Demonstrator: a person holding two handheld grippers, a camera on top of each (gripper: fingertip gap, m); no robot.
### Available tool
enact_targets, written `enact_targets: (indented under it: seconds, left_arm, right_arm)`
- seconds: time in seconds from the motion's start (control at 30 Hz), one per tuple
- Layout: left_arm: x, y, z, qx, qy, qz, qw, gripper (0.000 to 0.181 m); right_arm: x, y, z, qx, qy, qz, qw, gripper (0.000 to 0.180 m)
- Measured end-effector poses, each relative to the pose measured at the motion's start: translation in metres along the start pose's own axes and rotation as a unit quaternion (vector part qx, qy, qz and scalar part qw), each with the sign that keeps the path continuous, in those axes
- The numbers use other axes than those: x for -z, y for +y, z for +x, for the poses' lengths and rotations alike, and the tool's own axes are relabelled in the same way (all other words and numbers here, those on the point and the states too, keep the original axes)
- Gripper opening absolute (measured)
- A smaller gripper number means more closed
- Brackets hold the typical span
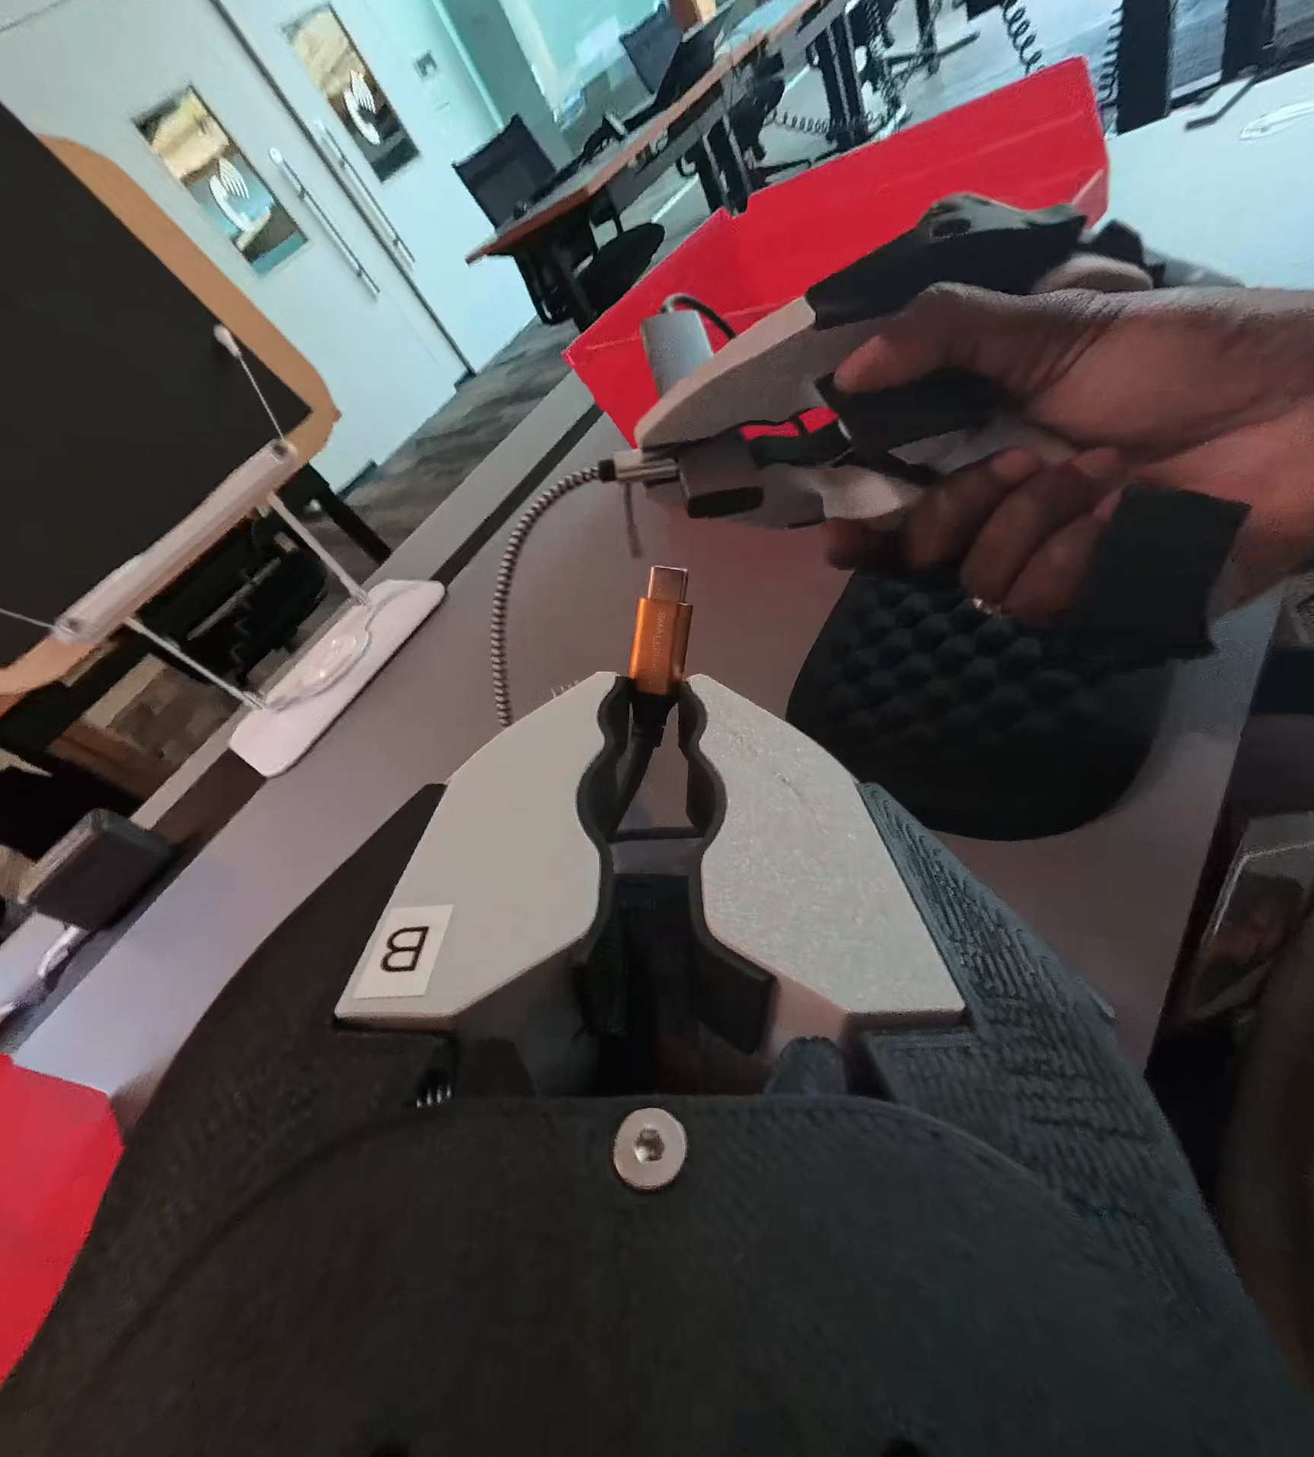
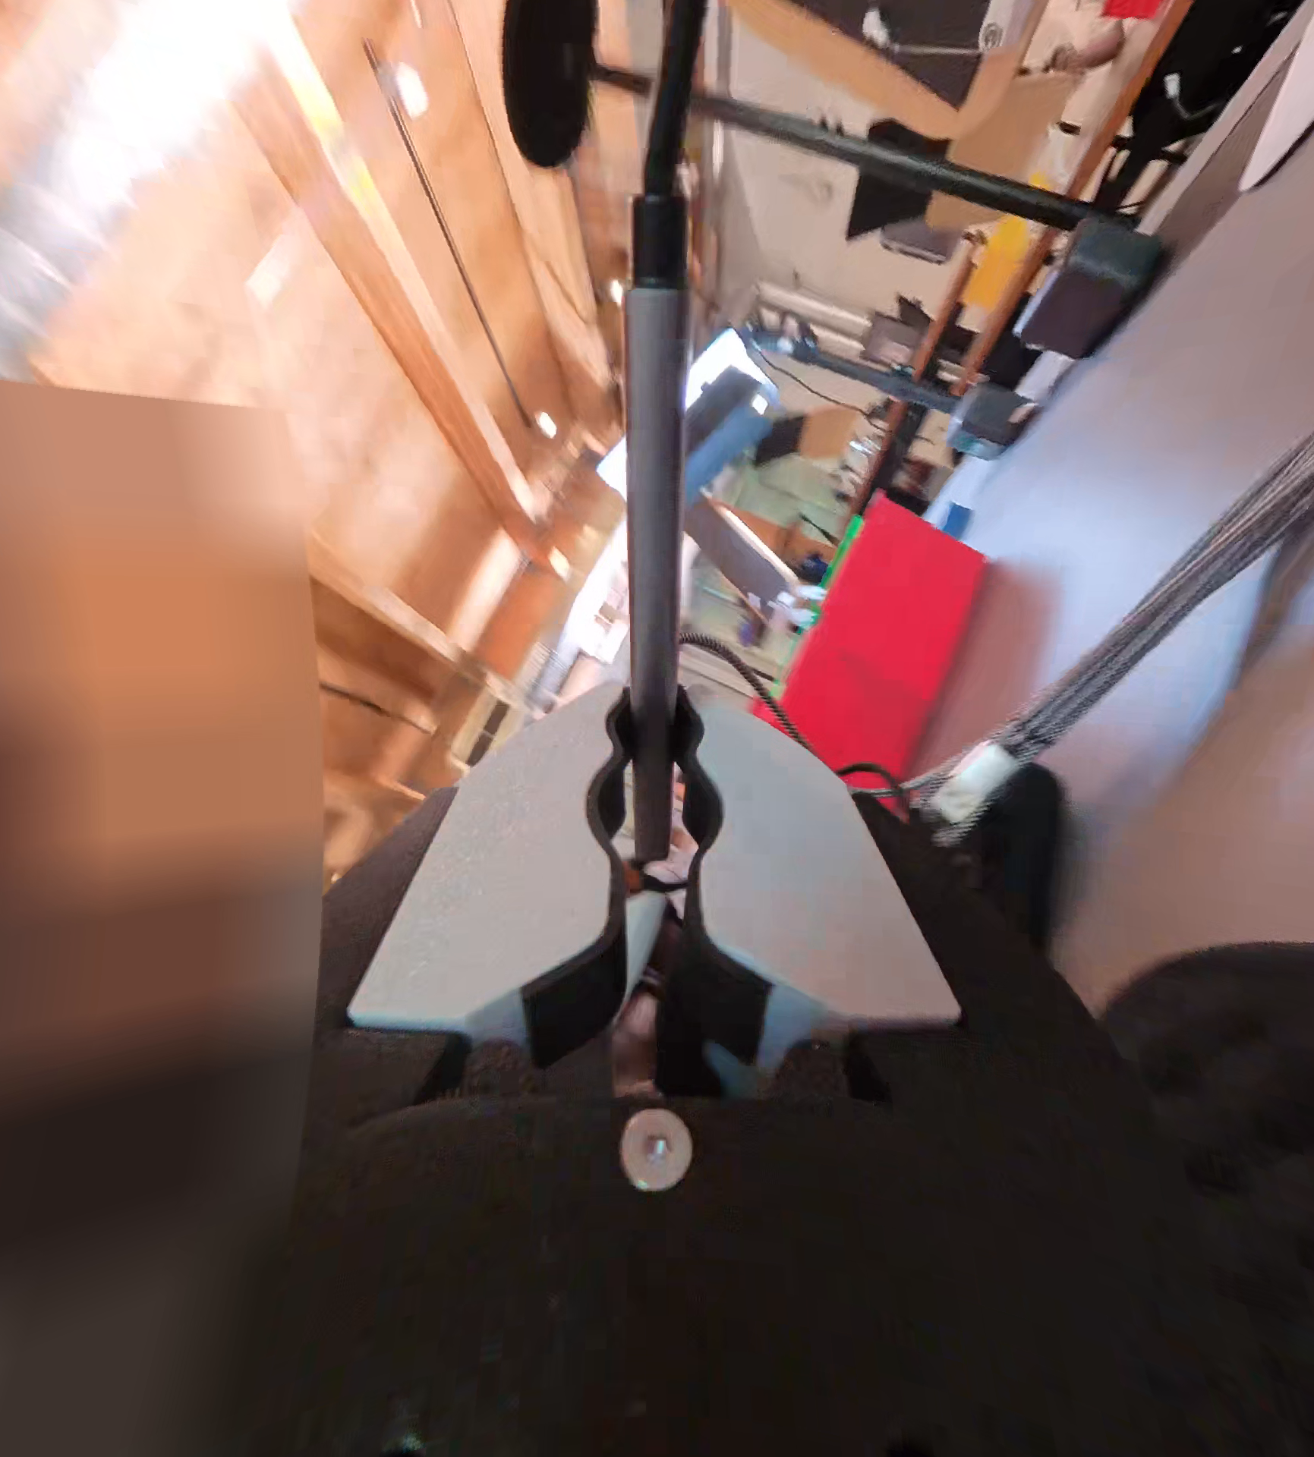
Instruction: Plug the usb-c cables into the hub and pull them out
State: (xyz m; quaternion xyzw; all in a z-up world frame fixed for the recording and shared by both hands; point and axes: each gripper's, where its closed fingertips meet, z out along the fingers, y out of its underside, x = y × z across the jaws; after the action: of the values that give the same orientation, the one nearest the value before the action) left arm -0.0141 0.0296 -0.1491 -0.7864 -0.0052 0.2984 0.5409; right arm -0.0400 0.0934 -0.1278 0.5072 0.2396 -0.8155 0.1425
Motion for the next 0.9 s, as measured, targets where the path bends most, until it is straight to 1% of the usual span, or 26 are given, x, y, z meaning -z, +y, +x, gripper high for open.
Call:
enact_targets:
  seconds: [0.07, 0.17, 0.27, 0.5, 0.8, 0.9]
  left_arm:
    - [-0.01, 0.006, 0.003, 0.026, 0.003, -0.022, 0.999, 0.012]
    - [-0.022, 0.011, 0.001, 0.081, -0.004, -0.03, 0.996, 0.012]
    - [-0.029, 0.019, 0.004, 0.1, -0.006, -0.056, 0.993, 0.012]
    - [-0.036, 0.017, 0.008, 0.136, 0.002, -0.056, 0.989, 0.012]
    - [-0.037, 0.019, 0.005, 0.152, 0.0, -0.058, 0.987, 0.012]
    - [-0.039, 0.021, 0.006, 0.138, -0.005, -0.067, 0.988, 0.012]
  right_arm:
    - [-0.004, -0.001, 0.002, -0.037, -0.017, 0.039, 0.998, 0.009]
    - [-0.008, 0.002, 0.007, -0.039, -0.01, 0.071, 0.997, 0.009]
    - [-0.011, 0.0, 0.007, -0.006, -0.001, 0.092, 0.996, 0.009]
    - [-0.016, 0.003, 0.012, 0.087, 0.031, 0.105, 0.99, 0.008]
    - [-0.019, 0.002, 0.014, 0.163, 0.047, 0.116, 0.979, 0.009]
    - [-0.019, 0.002, 0.015, 0.168, 0.047, 0.123, 0.977, 0.009]
